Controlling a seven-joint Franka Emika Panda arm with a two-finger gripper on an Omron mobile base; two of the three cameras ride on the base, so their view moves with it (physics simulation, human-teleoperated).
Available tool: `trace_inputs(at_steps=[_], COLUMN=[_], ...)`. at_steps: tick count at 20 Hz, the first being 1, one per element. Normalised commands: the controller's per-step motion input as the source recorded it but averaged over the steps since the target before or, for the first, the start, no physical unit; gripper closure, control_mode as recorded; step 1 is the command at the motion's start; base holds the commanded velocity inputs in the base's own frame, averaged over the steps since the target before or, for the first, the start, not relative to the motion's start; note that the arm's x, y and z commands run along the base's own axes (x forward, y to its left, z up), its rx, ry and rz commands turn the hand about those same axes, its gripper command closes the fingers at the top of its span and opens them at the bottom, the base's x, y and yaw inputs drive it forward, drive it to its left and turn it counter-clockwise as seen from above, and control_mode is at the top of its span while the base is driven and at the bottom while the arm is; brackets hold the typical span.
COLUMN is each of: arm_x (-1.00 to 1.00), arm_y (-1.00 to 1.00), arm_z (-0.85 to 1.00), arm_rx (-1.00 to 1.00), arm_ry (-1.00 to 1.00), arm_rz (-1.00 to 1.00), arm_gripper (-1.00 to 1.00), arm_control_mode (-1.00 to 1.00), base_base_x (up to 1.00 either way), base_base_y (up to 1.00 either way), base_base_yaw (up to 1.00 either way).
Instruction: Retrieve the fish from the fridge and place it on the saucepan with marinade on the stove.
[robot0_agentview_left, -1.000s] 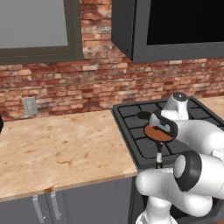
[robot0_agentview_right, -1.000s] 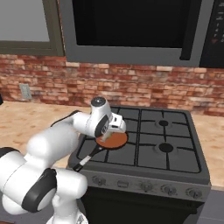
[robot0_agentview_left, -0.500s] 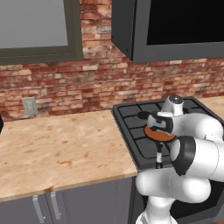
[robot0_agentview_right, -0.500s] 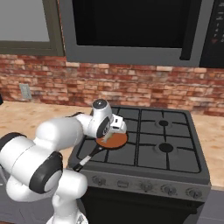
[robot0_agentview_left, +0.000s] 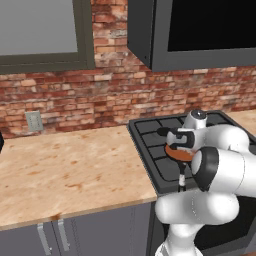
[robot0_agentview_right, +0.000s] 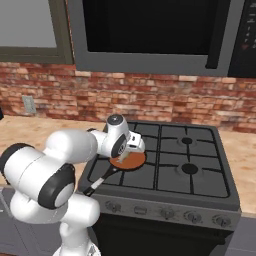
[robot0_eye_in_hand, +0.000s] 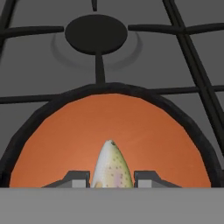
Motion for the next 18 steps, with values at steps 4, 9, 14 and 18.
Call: trace_inputs(at_steps=[4,9,14,18], arm_x=[0.10,0.15,0.02,0.00], arm_y=[0.00,0.00,0.00,0.00], arm_z=[-0.08,-0.07,-0.01,0.00], arm_rx=[0.00,0.00,0.00,0.00], arm_ry=[0.00,0.00,0.00,0.00], arm_rz=[0.00,0.00,0.00,0.00], arm_gripper=[1.00,1.00,1.00,-1.00], arm_control_mode=[-1.00,-1.00,-1.00,-1.00], base_base_x=[0.00,0.00,0.00,0.00], base_base_y=[0.00,0.00,0.00,0.00], base_base_yaw=[0.00,0.00,0.00,0.00])
